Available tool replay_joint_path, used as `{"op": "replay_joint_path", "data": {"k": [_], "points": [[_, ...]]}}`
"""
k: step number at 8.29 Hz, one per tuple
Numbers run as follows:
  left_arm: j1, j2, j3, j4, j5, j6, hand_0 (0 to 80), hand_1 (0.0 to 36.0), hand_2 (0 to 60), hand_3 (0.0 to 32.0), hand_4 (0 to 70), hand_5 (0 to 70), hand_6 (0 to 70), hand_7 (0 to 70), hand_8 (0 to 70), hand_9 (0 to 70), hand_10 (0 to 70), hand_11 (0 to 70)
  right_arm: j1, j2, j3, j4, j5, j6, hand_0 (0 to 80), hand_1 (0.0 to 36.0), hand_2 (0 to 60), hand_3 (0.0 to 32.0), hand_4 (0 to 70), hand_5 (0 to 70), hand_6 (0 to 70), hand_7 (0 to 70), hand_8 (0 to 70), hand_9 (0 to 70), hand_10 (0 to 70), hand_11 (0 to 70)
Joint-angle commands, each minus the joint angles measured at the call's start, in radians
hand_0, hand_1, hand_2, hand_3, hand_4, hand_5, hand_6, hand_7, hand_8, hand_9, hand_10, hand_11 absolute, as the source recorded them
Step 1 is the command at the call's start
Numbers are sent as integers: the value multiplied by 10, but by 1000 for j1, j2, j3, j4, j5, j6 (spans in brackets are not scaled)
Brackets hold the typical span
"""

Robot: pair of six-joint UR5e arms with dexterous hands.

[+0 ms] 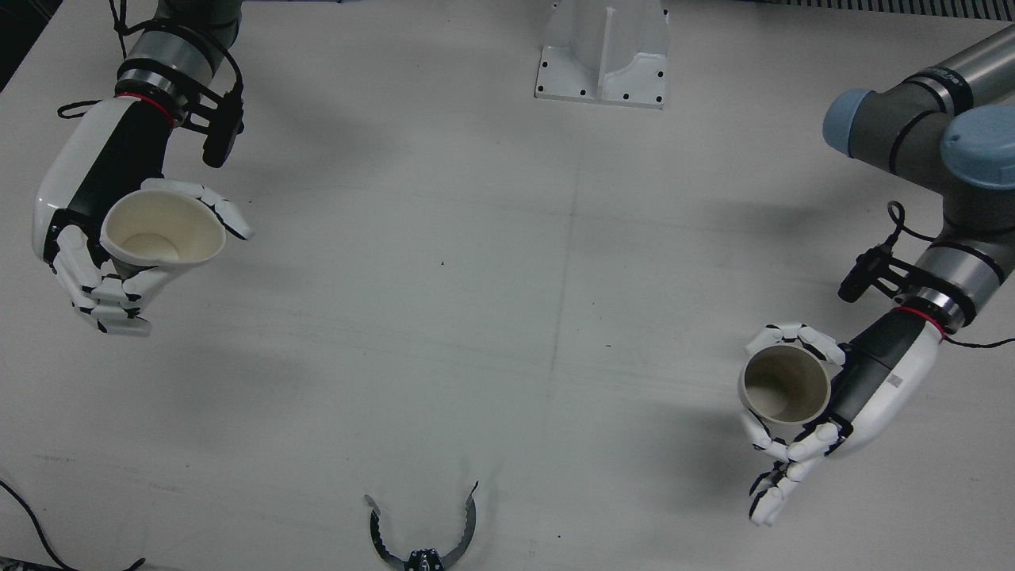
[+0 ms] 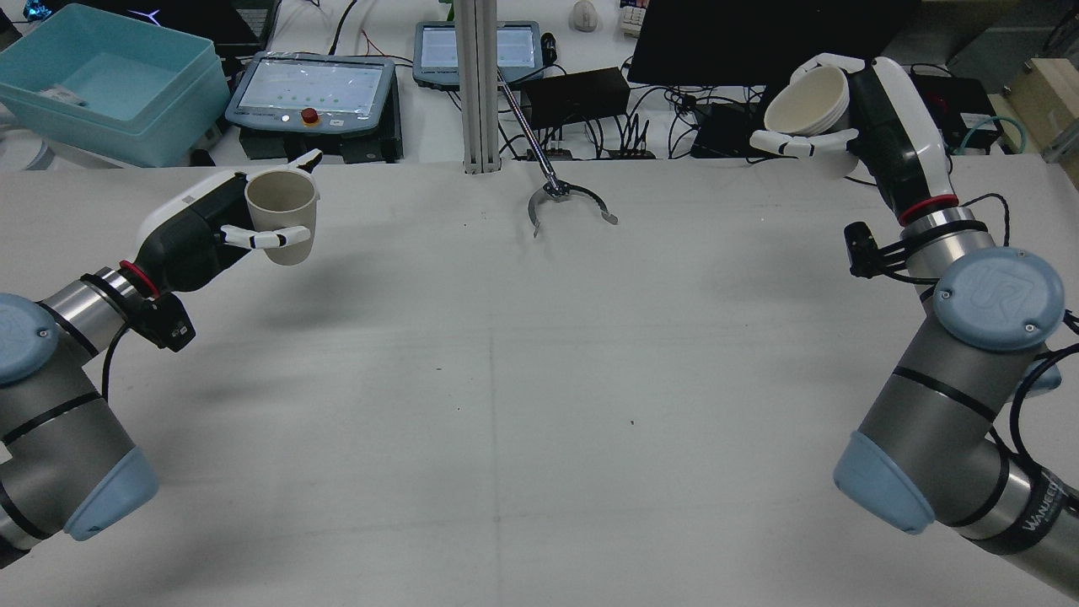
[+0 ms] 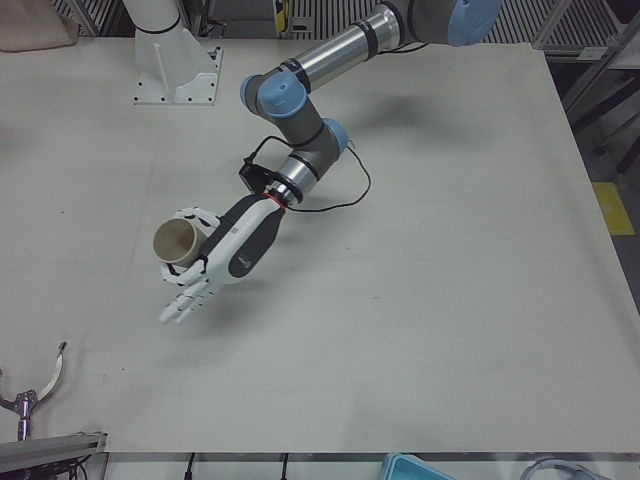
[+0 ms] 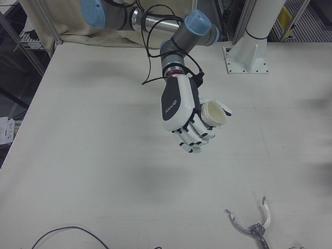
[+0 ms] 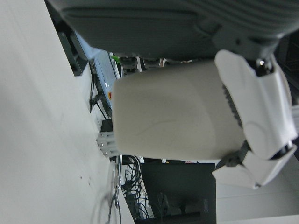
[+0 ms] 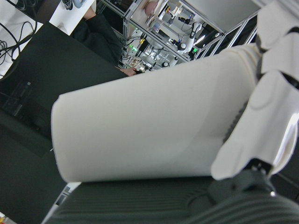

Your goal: Pour water

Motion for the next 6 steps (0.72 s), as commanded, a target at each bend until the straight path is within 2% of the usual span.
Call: {"op": "replay_joint_path", "data": {"k": [1, 2, 3, 4, 5, 6], "points": [[-145, 223, 7, -83, -10, -51, 401, 360, 600, 0, 238, 565, 22, 57, 11, 24, 47, 91, 23, -11, -107, 13, 84, 213, 502, 270, 600, 0, 186, 700, 456, 604, 458, 626, 275, 414], [-197, 344, 39, -199, -18, -49, 403, 360, 600, 0, 236, 568, 22, 56, 12, 26, 47, 91, 19, -25, -117, 13, 84, 214, 495, 261, 600, 0, 174, 700, 444, 583, 460, 629, 288, 430], [-205, 398, 99, -301, -65, -49, 397, 360, 600, 0, 231, 555, 19, 53, 12, 26, 47, 91, 11, -31, -139, 13, 83, 219, 486, 247, 600, 0, 178, 685, 439, 578, 463, 634, 292, 434], [-204, 426, 203, -442, -132, -49, 396, 360, 600, 0, 235, 556, 21, 57, 13, 27, 48, 92, -3, -31, -152, 13, 83, 217, 485, 239, 600, 0, 178, 674, 434, 573, 458, 628, 290, 430], [-202, 425, 345, -605, -189, -51, 389, 360, 600, 0, 238, 542, 19, 55, 15, 30, 48, 92, -7, -35, -153, 12, 81, 213, 483, 230, 600, 0, 173, 664, 426, 564, 453, 621, 286, 425], [-201, 427, 442, -694, -208, -52, 379, 360, 600, 0, 237, 526, 16, 51, 15, 30, 48, 91, -13, -51, -152, 10, 80, 213, 478, 221, 592, 0, 168, 654, 419, 557, 448, 615, 284, 423]]}}
